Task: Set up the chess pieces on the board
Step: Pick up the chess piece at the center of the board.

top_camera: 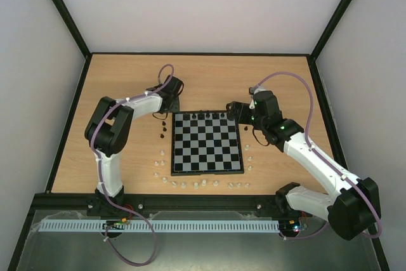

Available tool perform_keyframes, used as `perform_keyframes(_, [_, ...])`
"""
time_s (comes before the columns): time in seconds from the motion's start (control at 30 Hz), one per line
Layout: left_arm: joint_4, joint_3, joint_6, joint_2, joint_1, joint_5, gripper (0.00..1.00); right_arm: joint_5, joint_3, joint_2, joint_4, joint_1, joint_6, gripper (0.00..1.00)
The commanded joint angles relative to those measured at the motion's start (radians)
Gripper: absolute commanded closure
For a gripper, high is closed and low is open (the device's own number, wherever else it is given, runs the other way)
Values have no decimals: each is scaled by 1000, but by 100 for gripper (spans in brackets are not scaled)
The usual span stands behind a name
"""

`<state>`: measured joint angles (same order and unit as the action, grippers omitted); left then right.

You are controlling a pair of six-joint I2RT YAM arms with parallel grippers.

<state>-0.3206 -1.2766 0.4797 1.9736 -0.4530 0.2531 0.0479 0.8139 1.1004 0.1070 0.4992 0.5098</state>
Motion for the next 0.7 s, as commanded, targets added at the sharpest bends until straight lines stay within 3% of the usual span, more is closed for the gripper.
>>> perform_keyframes(0.0, [-3,-28,-1,21,7,-6,74,0,-11,6,-11,6,8,1])
perform_keyframes(0.43, [-16,-43,3,29,10,3,95,5,-12,9,-12,5,7,1])
perform_keyframes(0.67, [-57,-36,10,-49,-21,19,96,3,-12,9,-12,6,7,1])
